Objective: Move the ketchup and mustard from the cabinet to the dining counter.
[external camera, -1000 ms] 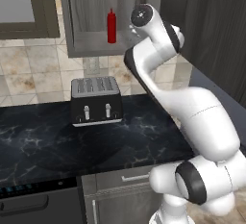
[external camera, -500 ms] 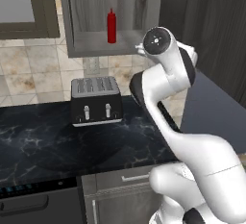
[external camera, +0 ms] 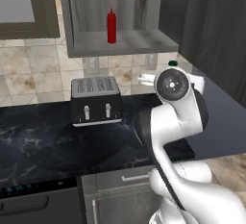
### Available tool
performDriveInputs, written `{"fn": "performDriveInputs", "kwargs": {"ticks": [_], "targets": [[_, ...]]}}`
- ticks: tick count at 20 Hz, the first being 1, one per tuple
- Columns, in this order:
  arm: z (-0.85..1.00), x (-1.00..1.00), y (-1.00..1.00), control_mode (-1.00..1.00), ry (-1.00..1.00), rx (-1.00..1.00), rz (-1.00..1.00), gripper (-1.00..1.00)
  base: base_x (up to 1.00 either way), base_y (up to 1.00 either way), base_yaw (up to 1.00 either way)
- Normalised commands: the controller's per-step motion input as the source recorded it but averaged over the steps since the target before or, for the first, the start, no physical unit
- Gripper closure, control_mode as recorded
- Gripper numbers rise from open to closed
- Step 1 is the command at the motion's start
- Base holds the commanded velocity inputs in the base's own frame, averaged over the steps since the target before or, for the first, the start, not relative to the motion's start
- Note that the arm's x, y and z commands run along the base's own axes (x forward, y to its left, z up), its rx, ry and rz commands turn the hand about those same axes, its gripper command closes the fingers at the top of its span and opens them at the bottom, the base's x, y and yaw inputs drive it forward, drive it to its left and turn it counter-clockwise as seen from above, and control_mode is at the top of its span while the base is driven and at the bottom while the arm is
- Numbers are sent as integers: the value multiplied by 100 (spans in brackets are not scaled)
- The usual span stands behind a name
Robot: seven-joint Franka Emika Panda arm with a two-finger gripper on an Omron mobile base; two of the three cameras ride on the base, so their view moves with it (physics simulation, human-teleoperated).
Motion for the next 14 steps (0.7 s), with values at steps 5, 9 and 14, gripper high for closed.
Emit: {"fn": "performDriveInputs", "kwargs": {"ticks": [5,9,14], "targets": [[-37,-51,18,-100,1,-2,9,100,0,0,0],[-13,-9,3,-100,7,0,1,100,0,0,0],[0,0,0,-100,0,0,0,100,0,0,0]]}}
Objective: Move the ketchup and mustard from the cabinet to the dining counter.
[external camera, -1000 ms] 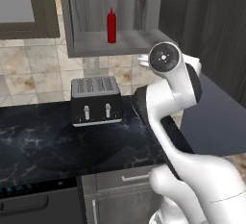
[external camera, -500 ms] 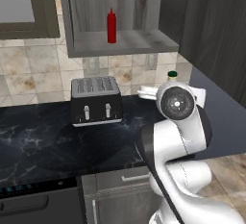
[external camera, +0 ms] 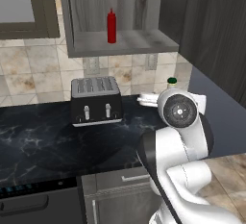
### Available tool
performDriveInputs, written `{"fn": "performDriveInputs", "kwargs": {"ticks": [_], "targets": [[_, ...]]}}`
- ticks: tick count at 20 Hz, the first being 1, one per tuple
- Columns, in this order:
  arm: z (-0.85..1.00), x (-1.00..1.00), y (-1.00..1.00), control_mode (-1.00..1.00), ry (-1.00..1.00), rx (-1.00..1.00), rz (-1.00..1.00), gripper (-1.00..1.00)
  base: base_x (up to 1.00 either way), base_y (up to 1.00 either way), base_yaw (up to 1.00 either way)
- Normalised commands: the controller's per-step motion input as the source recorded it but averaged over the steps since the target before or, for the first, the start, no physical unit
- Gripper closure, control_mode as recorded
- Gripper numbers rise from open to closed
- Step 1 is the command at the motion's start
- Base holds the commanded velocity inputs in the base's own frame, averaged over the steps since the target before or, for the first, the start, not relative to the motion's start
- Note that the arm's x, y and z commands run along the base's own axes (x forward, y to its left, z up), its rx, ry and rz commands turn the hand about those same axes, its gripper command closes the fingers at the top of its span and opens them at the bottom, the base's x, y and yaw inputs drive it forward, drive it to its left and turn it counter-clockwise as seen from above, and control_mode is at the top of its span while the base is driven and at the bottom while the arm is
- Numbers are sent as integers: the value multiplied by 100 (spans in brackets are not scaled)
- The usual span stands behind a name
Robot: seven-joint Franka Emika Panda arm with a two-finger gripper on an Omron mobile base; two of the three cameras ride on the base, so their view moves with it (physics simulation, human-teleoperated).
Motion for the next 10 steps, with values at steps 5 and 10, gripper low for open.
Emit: {"fn": "performDriveInputs", "kwargs": {"ticks": [5,10], "targets": [[-22,-23,9,100,0,0,1,100,-12,6,2],[0,0,0,100,0,0,0,100,-59,41,21]]}}
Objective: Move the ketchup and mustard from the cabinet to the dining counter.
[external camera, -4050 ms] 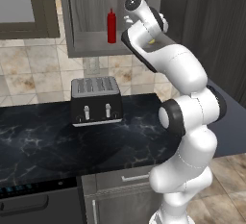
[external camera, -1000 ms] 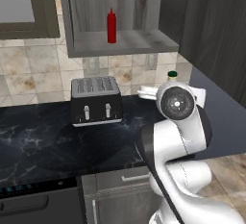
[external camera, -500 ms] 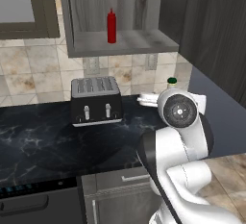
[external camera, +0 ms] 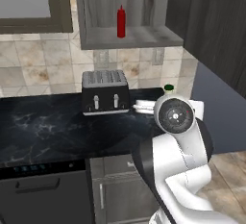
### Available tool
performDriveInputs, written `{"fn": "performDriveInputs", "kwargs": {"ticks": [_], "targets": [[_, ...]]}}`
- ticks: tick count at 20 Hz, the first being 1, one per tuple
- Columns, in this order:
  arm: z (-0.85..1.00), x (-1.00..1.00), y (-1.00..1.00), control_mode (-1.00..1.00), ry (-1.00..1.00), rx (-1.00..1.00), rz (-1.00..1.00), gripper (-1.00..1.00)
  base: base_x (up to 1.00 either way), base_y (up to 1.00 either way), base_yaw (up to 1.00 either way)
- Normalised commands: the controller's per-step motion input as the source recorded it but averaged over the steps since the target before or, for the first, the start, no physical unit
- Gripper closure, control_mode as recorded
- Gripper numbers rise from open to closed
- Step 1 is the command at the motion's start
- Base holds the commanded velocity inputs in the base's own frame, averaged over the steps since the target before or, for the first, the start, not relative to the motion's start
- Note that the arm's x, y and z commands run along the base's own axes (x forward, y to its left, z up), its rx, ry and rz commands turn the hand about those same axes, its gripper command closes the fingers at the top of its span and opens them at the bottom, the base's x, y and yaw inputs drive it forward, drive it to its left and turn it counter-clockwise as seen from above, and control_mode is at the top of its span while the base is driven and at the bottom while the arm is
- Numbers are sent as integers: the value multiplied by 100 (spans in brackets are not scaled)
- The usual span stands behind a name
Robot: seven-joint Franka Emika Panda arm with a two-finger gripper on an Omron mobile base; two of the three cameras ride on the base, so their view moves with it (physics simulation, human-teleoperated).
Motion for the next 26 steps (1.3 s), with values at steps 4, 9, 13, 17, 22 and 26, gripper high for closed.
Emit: {"fn": "performDriveInputs", "kwargs": {"ticks": [4,9,13,17,22,26], "targets": [[0,0,0,100,0,0,0,100,-47,52,34],[0,0,0,100,0,0,0,100,-31,57,44],[0,0,0,100,0,0,0,100,-18,58,47],[0,0,0,100,0,0,0,100,-11,57,46],[0,0,0,100,0,0,0,100,-3,62,45],[0,0,0,100,0,0,0,100,0,66,44]]}}
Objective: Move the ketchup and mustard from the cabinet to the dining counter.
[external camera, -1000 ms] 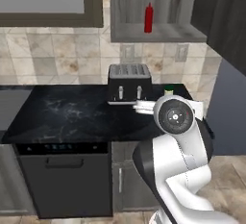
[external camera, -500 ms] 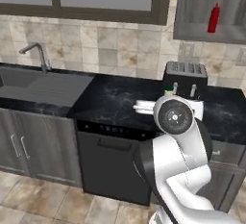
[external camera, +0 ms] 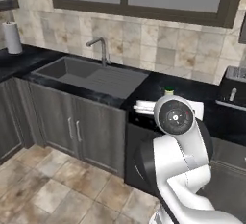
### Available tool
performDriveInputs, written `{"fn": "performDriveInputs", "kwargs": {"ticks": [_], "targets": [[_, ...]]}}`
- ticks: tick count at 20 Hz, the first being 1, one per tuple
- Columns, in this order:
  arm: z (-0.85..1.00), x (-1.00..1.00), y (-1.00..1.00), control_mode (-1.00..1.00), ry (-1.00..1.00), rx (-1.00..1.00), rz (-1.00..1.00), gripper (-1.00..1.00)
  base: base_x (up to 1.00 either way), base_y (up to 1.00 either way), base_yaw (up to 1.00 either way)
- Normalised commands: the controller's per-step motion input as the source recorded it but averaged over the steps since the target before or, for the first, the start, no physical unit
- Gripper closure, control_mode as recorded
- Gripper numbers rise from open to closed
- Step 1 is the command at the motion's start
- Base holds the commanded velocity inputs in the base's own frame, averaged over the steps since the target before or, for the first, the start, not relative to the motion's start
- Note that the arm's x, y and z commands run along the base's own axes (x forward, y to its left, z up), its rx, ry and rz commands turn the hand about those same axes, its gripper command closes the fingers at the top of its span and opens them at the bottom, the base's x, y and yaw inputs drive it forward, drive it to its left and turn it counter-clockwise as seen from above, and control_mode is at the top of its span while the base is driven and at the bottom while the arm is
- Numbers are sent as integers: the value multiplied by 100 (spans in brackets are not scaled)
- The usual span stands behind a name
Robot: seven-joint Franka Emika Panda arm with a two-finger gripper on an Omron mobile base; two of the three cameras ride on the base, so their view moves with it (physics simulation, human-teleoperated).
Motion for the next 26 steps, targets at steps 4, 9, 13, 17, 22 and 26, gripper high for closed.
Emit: {"fn": "performDriveInputs", "kwargs": {"ticks": [4,9,13,17,22,26], "targets": [[0,0,0,100,0,0,0,100,0,70,44],[0,0,0,100,0,0,0,100,0,68,44],[0,0,0,100,0,0,0,100,0,61,45],[0,0,0,100,0,0,0,100,0,57,47],[0,0,0,100,0,0,0,100,0,55,46],[0,0,0,100,0,0,0,100,0,55,46]]}}
